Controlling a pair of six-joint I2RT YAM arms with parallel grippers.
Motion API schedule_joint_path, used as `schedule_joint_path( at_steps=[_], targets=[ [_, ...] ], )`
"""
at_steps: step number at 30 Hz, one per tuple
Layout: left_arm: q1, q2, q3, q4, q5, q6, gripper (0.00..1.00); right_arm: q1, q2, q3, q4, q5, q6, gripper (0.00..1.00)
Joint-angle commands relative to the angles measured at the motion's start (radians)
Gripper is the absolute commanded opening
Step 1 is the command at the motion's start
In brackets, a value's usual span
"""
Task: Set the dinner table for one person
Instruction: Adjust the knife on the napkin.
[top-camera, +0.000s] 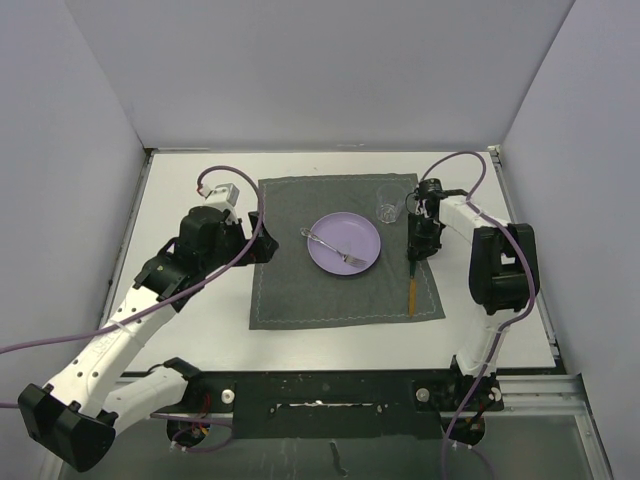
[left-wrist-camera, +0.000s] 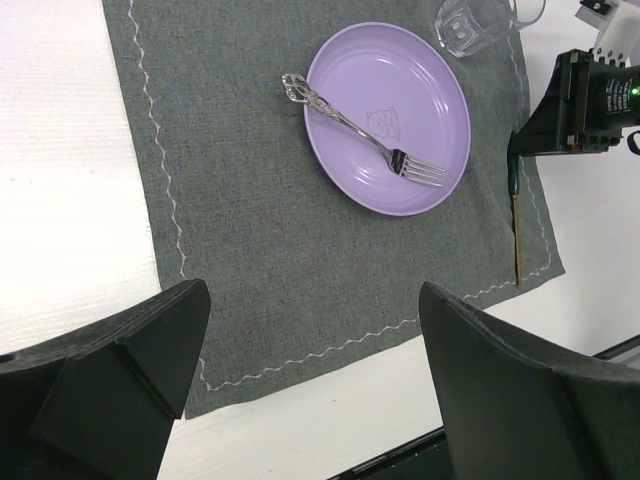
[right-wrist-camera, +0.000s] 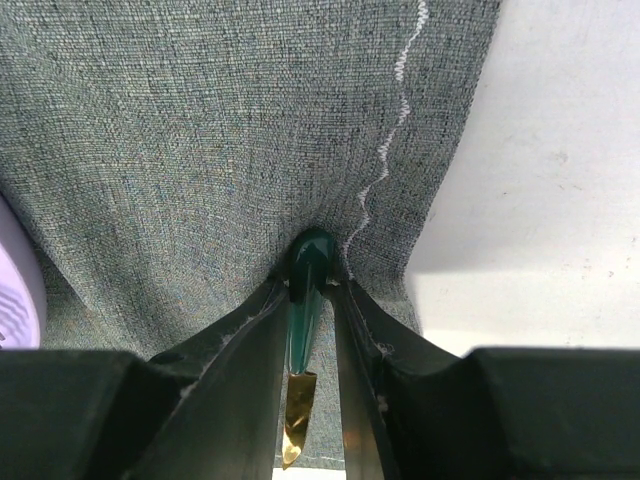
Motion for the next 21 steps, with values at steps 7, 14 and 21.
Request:
schedule_joint_path(
  at_steps=[7,14,21],
  targets=[
    [0.021,-0.035,-0.008,0.044,0.02,0.011,0.86,-0.009,0.052,0.058,0.03,0.001,-0.006,0.24],
    [0.032,-0.042,-0.007,0.034,0.026,0.015,0.86,-0.008,0.071,0.083,0.01,0.001,-0.006,0.15],
    [0.033,-0.045,-0.003,0.032,0.043,0.007,0.86,0.007,-0.009,0.124,-0.061,0.045,-0.005,0.09]
  ],
)
